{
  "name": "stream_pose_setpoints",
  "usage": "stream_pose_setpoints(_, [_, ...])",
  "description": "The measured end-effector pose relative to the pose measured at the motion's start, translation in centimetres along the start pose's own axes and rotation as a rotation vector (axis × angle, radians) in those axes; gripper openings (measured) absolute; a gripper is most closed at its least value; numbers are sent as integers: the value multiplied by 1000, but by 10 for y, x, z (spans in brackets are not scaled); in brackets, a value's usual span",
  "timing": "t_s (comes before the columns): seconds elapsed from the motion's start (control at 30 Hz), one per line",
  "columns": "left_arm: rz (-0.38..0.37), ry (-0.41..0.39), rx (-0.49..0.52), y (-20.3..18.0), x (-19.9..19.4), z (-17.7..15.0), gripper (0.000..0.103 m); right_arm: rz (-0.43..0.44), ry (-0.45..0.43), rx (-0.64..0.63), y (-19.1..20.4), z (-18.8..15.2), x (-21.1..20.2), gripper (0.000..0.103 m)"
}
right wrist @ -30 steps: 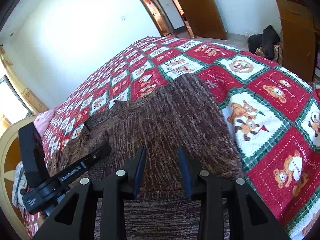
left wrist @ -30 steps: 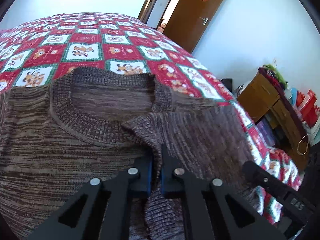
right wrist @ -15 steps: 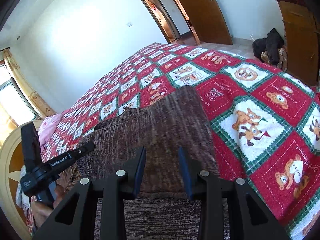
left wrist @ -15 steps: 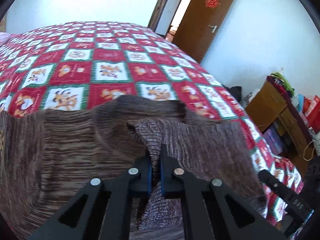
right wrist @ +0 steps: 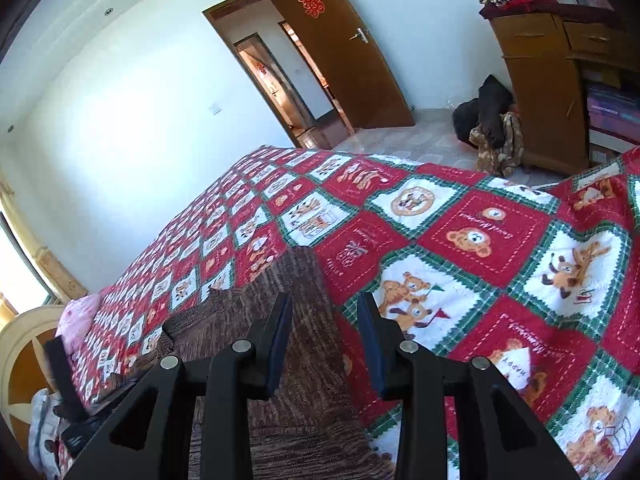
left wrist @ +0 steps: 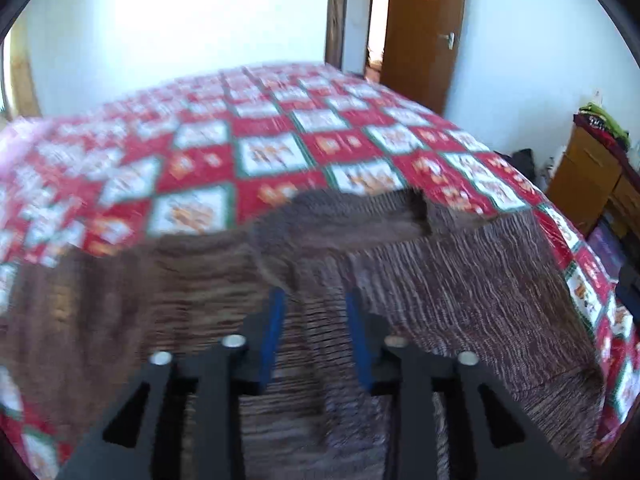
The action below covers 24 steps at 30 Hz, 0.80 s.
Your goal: Fold small clothes
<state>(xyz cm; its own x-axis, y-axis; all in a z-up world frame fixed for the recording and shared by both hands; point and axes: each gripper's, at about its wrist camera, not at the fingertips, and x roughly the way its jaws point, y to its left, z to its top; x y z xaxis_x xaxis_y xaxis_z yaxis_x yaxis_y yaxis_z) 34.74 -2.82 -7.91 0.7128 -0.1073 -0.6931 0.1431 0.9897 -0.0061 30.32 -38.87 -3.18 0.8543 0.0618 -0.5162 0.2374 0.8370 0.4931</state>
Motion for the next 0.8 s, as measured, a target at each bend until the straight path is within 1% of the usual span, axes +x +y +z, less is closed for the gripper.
stream_pose_setpoints(0.03, [16, -20, 12, -2, -8, -2, 56, 15, 16, -21, 5, -2, 2, 35])
stream_pose_setpoints(0.07, [21, -33, 29, -6, -16, -7, 61, 30, 31, -41, 10, -3, 5, 35])
stream_pose_setpoints(0.13, [22, -18, 59, -13, -18, -14, 61, 71, 87, -109, 25, -11, 14, 35])
stream_pose_setpoints(0.2, [53, 21, 79, -19, -10, -24, 61, 86, 146, -163, 38, -20, 24, 35])
stream_pose_setpoints(0.23, [73, 43, 75, -20, -4, -29, 61, 104, 197, -186, 43, -27, 33, 35])
stream_pose_setpoints(0.27, [84, 78, 70, -20, 3, -33, 63, 101, 236, -205, 46, -32, 39, 35])
stream_pose_setpoints(0.3, [90, 107, 52, -17, 11, -38, 65, 73, 271, -226, 49, -38, 46, 35])
stream_pose_setpoints(0.33, [94, 94, 36, -15, 10, -40, 71, 36, 311, -243, 50, -44, 55, 36])
stream_pose_setpoints(0.37, [105, 87, 21, -11, 8, -38, 80, 24, 340, -256, 49, -48, 61, 36])
stream_pose_setpoints(0.43, [100, 96, 4, -5, 6, -36, 84, 12, 331, -287, 52, -49, 61, 36])
stream_pose_setpoints(0.5, [65, 91, -50, 12, 0, -36, 84, 6, 331, -298, 53, -50, 61, 36])
stream_pose_setpoints(0.53, [63, 76, -87, 22, -6, -37, 84, 6, 329, -297, 53, -50, 61, 36])
stream_pose_setpoints(0.6, [83, 41, -166, 54, -20, -41, 84, 15, 327, -283, 51, -50, 60, 36])
stream_pose_setpoints(0.67, [129, 4, -244, 89, -35, -46, 84, 26, 330, -263, 47, -47, 61, 36])
stream_pose_setpoints(0.73, [200, -43, -353, 131, -53, -53, 84, 31, 332, -253, 46, -46, 60, 36])
stream_pose_setpoints(0.8, [262, -99, -504, 180, -72, -62, 85, 27, 331, -259, 48, -46, 59, 36])
